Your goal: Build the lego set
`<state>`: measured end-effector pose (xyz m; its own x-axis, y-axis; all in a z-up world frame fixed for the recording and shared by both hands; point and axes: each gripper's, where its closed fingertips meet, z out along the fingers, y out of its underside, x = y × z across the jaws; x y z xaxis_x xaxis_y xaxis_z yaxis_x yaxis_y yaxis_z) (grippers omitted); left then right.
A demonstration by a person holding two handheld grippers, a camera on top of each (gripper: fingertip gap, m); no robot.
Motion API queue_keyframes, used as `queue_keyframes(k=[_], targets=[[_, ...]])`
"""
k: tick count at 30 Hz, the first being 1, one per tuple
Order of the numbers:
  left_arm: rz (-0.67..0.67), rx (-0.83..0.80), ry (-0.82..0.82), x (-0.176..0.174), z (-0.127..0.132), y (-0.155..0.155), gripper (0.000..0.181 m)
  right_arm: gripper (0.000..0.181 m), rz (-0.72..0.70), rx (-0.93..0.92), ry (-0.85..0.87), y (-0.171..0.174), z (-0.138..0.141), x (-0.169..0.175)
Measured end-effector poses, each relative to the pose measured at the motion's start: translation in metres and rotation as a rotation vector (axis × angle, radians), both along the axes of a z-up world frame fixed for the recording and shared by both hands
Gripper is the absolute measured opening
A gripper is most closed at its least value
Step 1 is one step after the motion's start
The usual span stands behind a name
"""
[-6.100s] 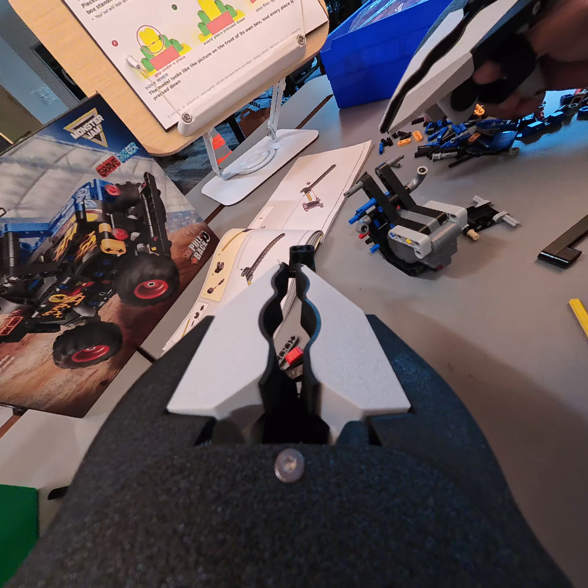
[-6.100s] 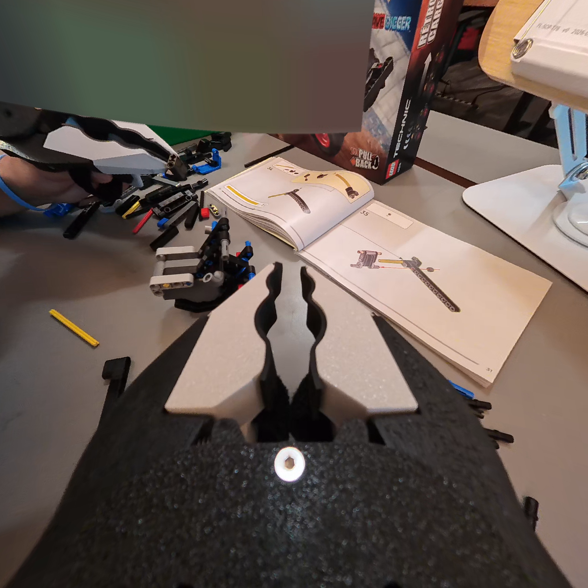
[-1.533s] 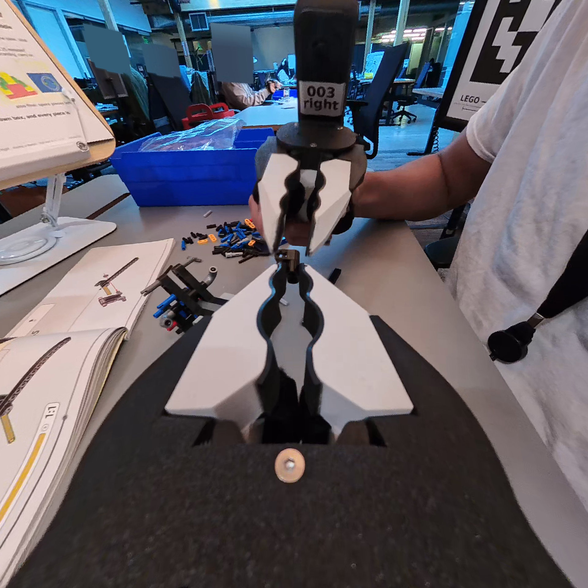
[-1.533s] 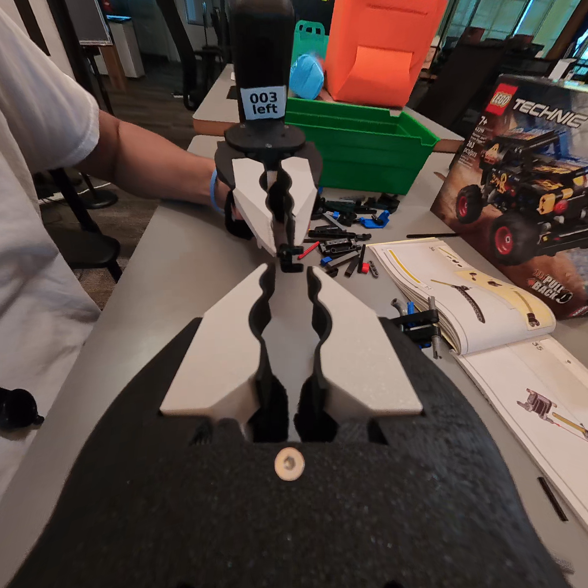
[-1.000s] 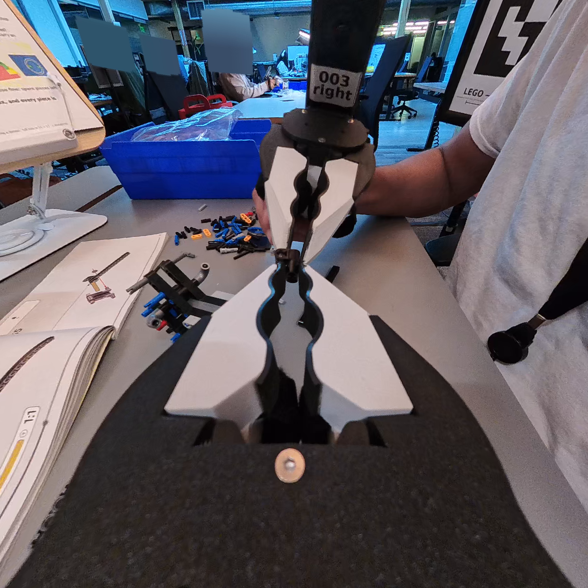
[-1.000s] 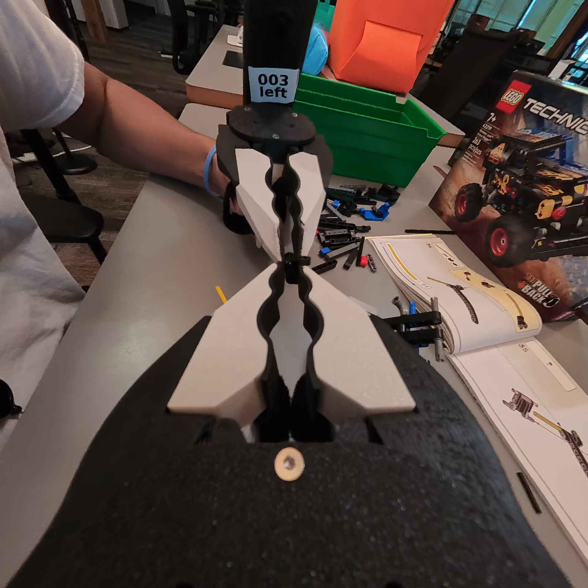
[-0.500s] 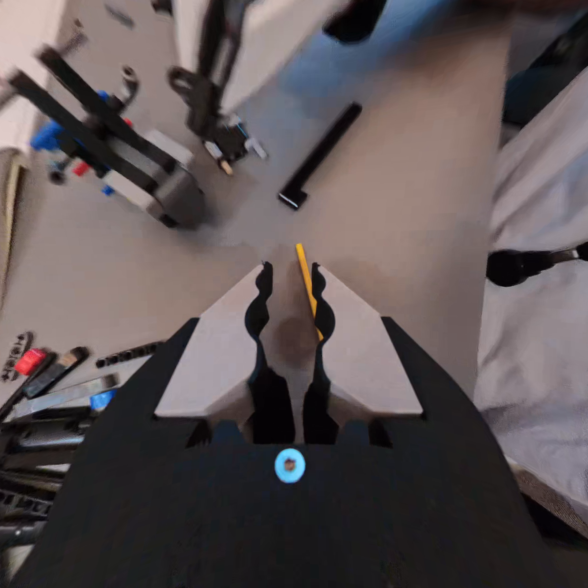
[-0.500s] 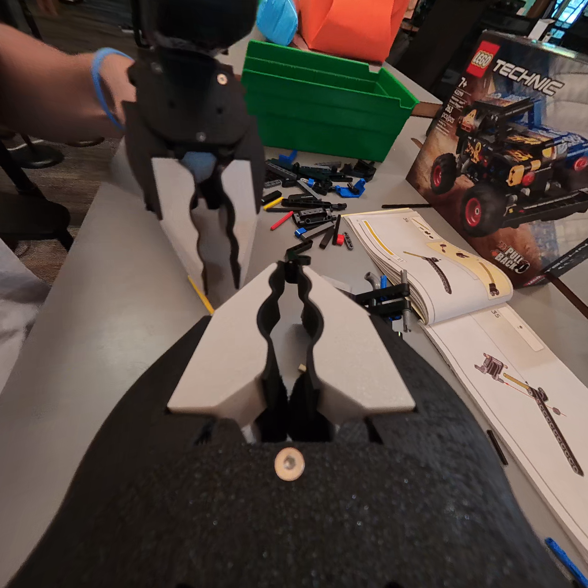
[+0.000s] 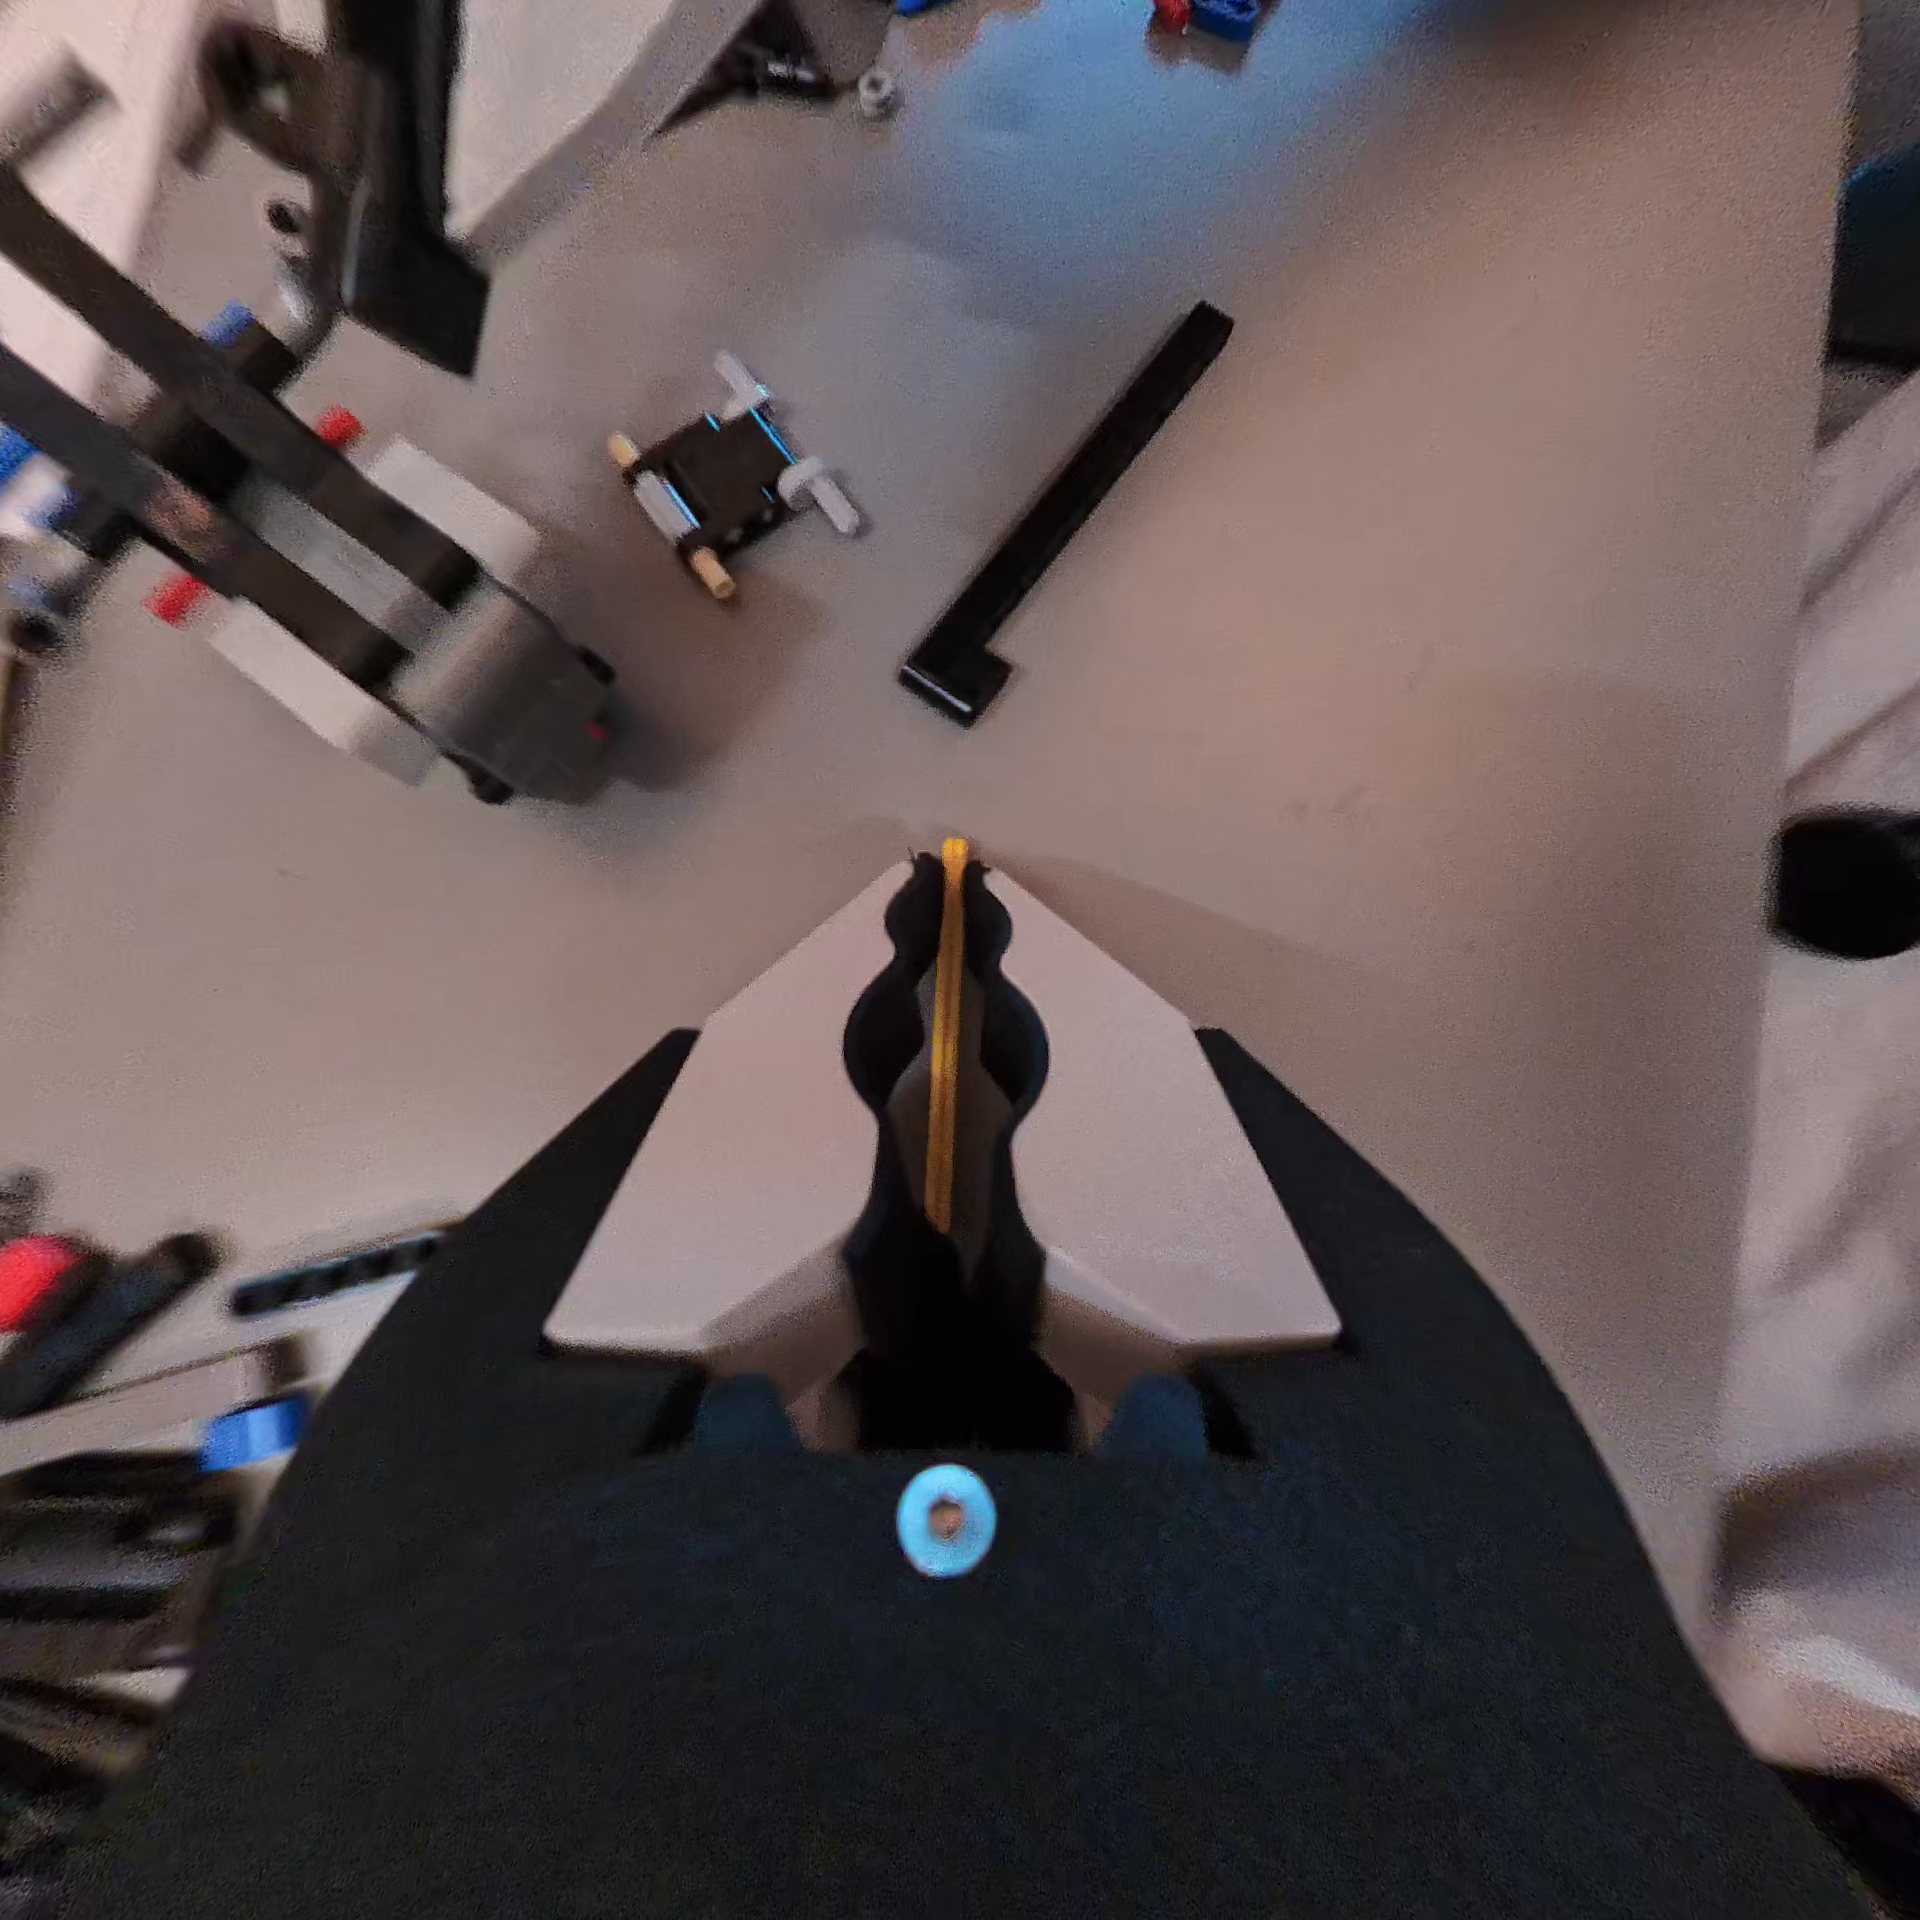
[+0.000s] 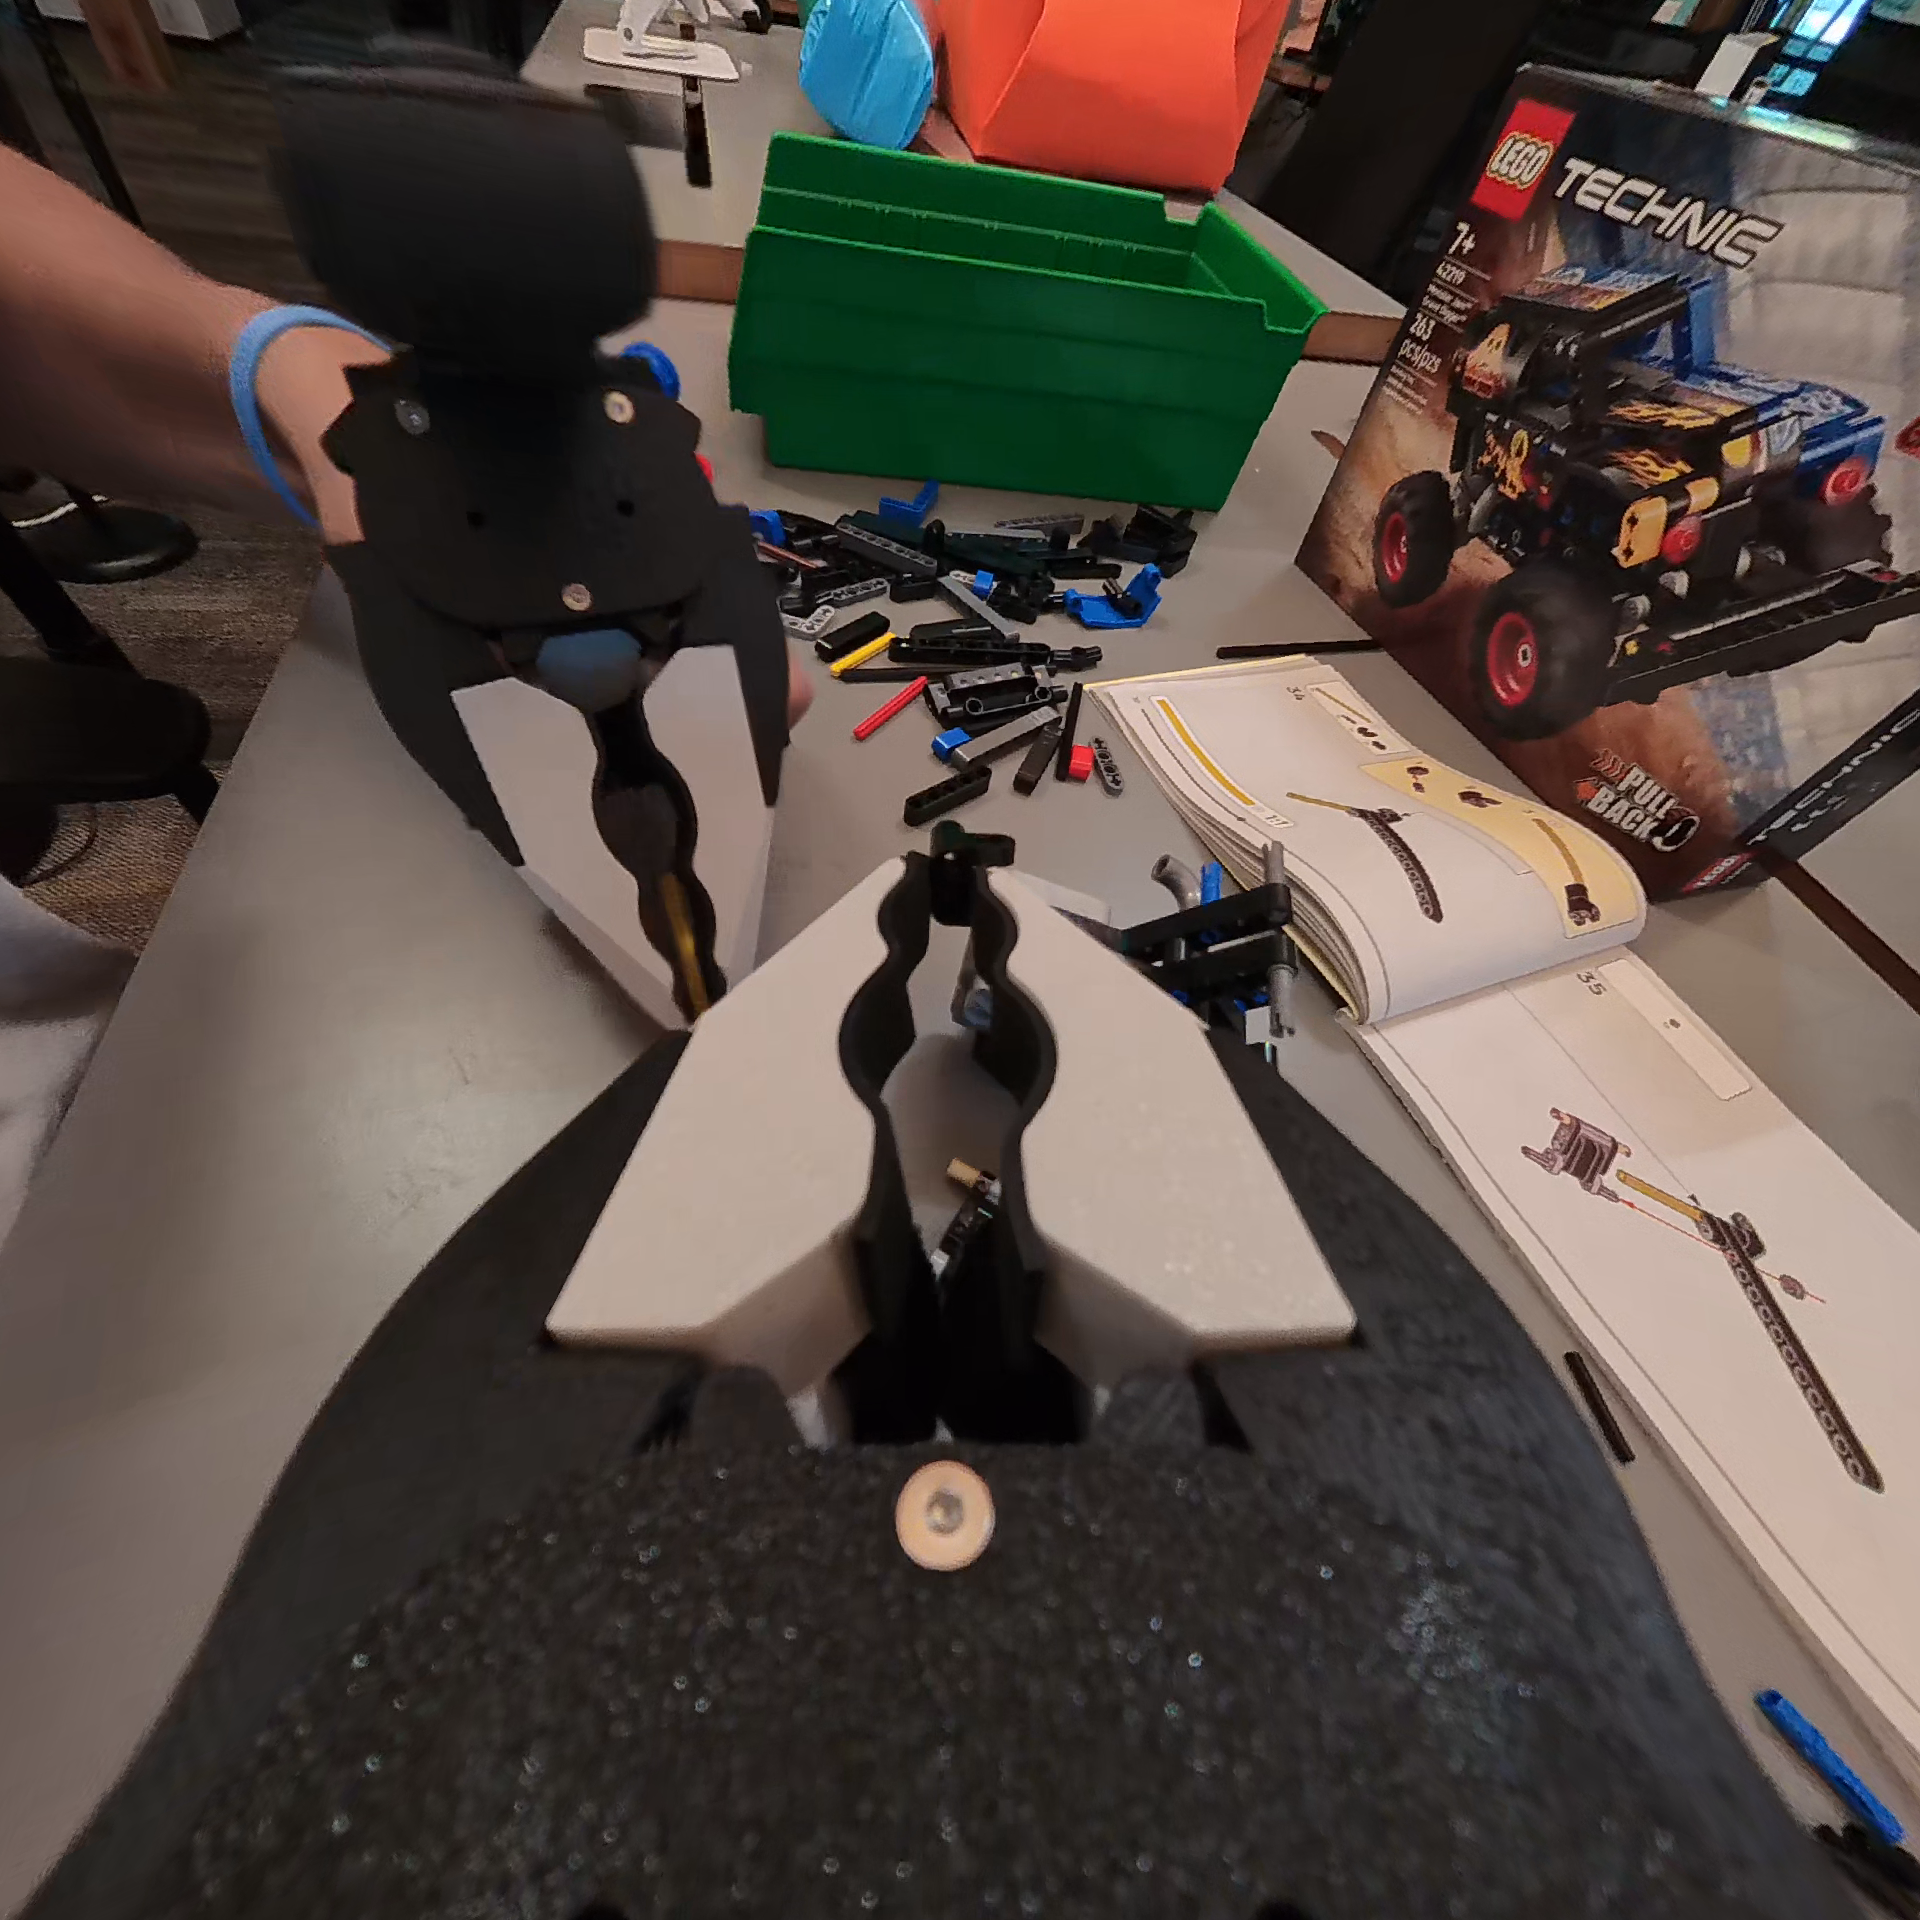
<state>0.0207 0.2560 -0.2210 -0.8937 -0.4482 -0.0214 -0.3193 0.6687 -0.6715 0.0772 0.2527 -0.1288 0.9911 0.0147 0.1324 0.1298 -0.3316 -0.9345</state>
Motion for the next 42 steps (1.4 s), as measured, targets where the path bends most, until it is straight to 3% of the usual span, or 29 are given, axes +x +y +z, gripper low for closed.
queue_keyframes(k=[1,3,7,13,20,34,42], targets=[[-0.02,0.011,-0.07,0.004,0.004,0.002,0.001,0.007,0.005,0.0,0.003,0.0,0.0,0.0],[-0.063,-0.053,-0.178,0.01,0.024,0.001,0.002,0.007,0.023,0.011,0.038,-0.001,0.001,-0.001],[0.005,-0.277,-0.255,0.026,0.067,0.001,0.001,0.007,0.123,-0.015,0.182,0.0,-0.006,-0.015],[0.098,-0.401,-0.222,0.035,0.062,0.006,0.001,0.007,0.189,-0.007,0.288,-0.002,-0.009,-0.02],[0.072,-0.443,-0.21,0.029,0.065,0.003,0.001,0.007,0.194,-0.069,0.249,0.001,-0.023,-0.024],[-0.008,-0.338,-0.225,0.019,0.051,-0.003,0.001,0.007,0.24,-0.176,0.145,-0.003,-0.037,-0.034],[0.021,-0.414,-0.212,0.022,0.061,-0.002,0.001,0.007,0.231,-0.115,0.189,-0.002,-0.028,-0.031]])
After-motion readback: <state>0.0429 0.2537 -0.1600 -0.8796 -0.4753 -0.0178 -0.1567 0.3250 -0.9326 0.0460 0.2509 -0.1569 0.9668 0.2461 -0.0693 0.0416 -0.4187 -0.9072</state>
